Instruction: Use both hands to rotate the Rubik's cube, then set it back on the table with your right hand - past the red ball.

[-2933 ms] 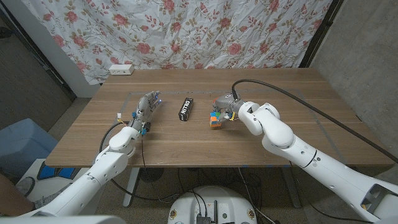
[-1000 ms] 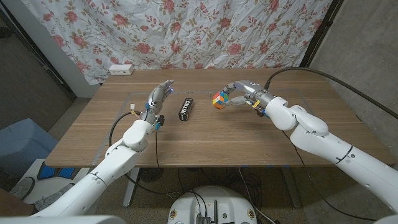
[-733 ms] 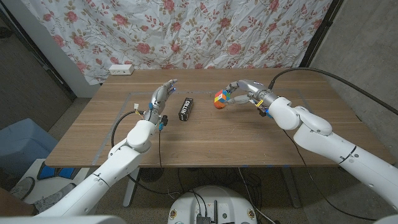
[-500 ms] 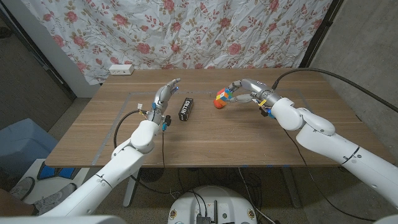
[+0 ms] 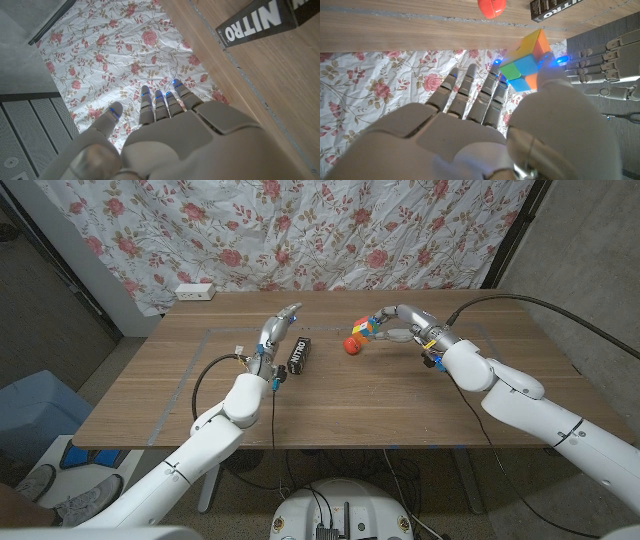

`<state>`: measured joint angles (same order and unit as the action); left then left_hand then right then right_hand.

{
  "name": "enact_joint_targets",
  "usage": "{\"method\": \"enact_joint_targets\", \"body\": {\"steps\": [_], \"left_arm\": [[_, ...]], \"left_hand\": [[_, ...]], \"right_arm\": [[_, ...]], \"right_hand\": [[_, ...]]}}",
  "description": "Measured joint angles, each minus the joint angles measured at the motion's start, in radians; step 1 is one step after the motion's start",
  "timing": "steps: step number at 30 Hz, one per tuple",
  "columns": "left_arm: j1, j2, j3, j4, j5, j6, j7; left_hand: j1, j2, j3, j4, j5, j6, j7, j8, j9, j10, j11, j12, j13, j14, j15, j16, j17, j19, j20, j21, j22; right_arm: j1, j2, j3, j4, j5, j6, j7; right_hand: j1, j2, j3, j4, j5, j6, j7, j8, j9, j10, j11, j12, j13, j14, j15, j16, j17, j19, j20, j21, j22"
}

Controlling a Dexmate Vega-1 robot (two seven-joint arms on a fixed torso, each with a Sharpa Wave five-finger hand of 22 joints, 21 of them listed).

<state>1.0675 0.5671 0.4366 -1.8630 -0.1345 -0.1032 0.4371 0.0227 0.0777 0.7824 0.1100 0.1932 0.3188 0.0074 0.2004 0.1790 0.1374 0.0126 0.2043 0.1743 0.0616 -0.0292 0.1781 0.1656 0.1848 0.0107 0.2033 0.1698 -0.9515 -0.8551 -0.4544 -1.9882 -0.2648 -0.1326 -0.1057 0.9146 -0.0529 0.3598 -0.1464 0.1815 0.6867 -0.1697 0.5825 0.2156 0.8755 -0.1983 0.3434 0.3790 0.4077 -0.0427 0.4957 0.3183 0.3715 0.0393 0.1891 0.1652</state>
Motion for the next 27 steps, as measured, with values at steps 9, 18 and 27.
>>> {"method": "enact_joint_targets", "body": {"steps": [9, 18, 27], "left_arm": [[-0.021, -0.013, 0.024, -0.009, 0.072, 0.023, 0.023], [-0.051, -0.013, 0.050, -0.009, 0.165, 0.053, 0.037], [-0.071, -0.002, 0.074, -0.021, 0.264, 0.097, 0.054]], "left_hand": [[0.000, 0.000, -0.001, 0.001, 0.000, 0.021, -0.015, 0.000, 0.000, 0.009, 0.000, 0.000, 0.000, 0.012, -0.001, 0.000, 0.005, 0.000, 0.000, 0.000, 0.000], [-0.013, -0.005, -0.023, 0.023, 0.000, 0.017, -0.037, 0.000, 0.000, 0.014, -0.005, 0.000, 0.000, 0.012, -0.001, 0.000, 0.009, 0.005, -0.005, 0.000, 0.000], [-0.021, -0.008, -0.037, 0.046, 0.000, 0.008, -0.071, -0.008, -0.002, 0.014, -0.005, 0.000, 0.000, 0.008, -0.005, 0.000, 0.010, 0.005, -0.005, 0.000, 0.000]], "right_arm": [[0.001, 0.019, 0.004, 0.025, 0.047, 0.019, -0.032], [0.022, 0.045, -0.013, 0.043, 0.071, 0.009, -0.051], [0.042, 0.073, -0.035, 0.050, 0.079, -0.033, -0.074]], "right_hand": [[-0.019, 0.019, -0.004, -0.004, 0.000, 0.005, 0.005, -0.002, -0.004, 0.009, 0.009, 0.000, 0.003, 0.000, 0.000, 0.007, 0.000, 0.004, -0.004, 0.000, 0.000], [-0.022, 0.022, -0.008, -0.008, -0.001, 0.010, 0.011, 0.000, -0.009, 0.015, 0.014, -0.001, 0.004, 0.004, -0.004, 0.007, 0.000, 0.011, -0.011, 0.000, 0.000], [-0.022, 0.022, -0.013, -0.004, -0.001, 0.010, 0.010, 0.000, -0.014, 0.018, 0.018, -0.004, 0.004, 0.011, 0.000, 0.011, -0.002, 0.023, -0.009, 0.000, 0.000]]}}
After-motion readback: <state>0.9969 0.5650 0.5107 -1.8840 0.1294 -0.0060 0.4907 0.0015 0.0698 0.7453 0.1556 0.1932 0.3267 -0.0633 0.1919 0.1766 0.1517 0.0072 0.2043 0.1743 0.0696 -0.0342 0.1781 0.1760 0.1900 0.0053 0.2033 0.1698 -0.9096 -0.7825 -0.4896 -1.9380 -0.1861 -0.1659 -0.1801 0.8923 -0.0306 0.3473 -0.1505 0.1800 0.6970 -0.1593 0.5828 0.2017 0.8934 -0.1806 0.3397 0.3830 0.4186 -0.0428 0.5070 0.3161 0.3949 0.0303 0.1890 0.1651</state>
